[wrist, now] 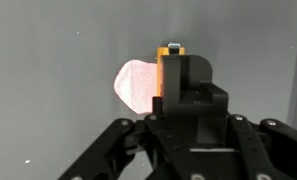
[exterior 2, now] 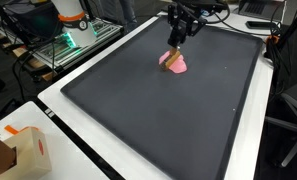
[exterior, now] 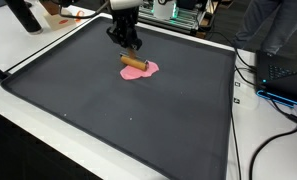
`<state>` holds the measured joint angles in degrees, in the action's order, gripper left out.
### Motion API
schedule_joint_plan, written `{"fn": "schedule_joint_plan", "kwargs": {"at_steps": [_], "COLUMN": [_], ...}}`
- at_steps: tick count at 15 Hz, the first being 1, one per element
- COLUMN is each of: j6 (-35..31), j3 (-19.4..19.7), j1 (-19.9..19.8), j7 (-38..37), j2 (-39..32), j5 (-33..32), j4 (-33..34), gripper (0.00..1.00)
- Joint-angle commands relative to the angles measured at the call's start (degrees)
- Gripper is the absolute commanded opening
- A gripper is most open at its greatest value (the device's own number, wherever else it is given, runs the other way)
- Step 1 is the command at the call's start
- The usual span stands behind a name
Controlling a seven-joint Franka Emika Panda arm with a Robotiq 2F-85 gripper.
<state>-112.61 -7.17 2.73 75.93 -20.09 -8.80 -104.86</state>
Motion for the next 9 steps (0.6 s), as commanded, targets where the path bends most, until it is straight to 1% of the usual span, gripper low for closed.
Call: {"fn": "schedule_joint_plan", "kwargs": {"at_steps": [1,9], "j6": [3.05,8.95], "j3": [-0.14,-0.54], "j1": [0.14,0.32], "j7": [1.37,4.28], "j2": [-2.64,-4.31], "j5": [-0.53,-0.25], "j4": [0.04,2.86], "gripper": [0.23,0.23]}}
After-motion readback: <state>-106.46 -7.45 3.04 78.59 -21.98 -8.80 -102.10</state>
